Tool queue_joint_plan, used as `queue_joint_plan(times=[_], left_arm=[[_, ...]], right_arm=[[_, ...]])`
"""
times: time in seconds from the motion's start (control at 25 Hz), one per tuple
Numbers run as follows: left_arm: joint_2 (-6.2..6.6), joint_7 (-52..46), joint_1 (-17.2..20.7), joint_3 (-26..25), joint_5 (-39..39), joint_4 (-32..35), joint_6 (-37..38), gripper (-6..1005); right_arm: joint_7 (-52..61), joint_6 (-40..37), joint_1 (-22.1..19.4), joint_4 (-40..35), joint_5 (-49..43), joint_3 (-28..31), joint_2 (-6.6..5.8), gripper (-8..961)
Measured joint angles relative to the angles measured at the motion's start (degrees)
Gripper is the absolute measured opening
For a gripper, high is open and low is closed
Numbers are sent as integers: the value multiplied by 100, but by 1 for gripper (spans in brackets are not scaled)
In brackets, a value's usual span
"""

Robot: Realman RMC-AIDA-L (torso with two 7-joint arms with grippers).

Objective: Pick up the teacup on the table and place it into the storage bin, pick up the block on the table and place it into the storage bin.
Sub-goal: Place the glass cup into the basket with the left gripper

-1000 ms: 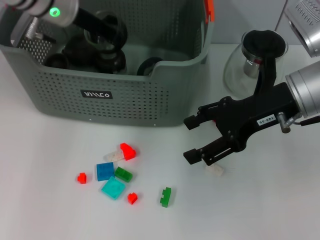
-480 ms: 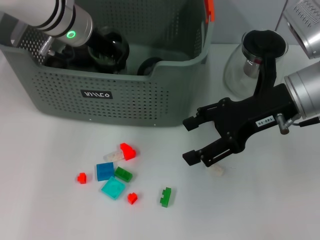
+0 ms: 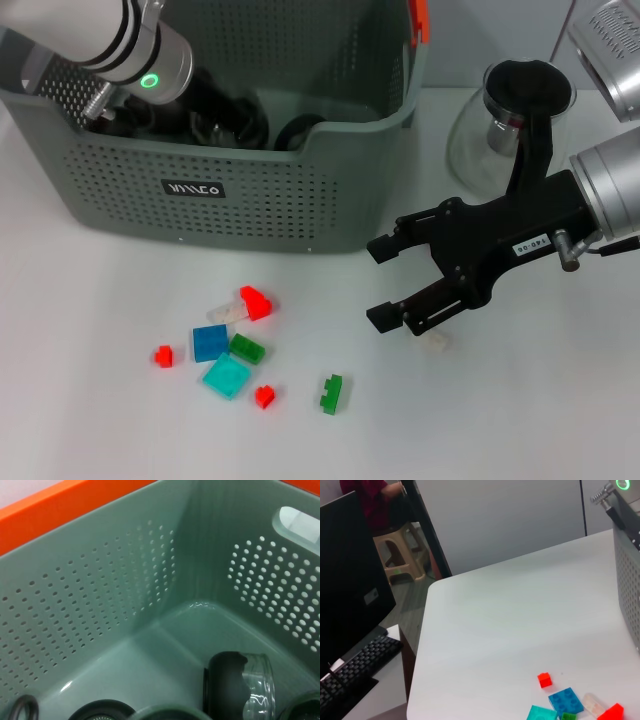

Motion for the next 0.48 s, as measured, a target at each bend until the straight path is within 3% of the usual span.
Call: queue_joint_plan(times=[0.24,0.44,0.48], left_arm=[[-6,0,-23,44,49,-3,-11,152],[-17,-78,-5,-5,124,-171,19,353],[-2,-153,11,-14,138,-277,43,431]], right_arm=[[-30,11,-2,1,1,8,0,943],[-35,26,-3,8,2,25,0,943],[-39,26,-3,9,10,33,0,943]])
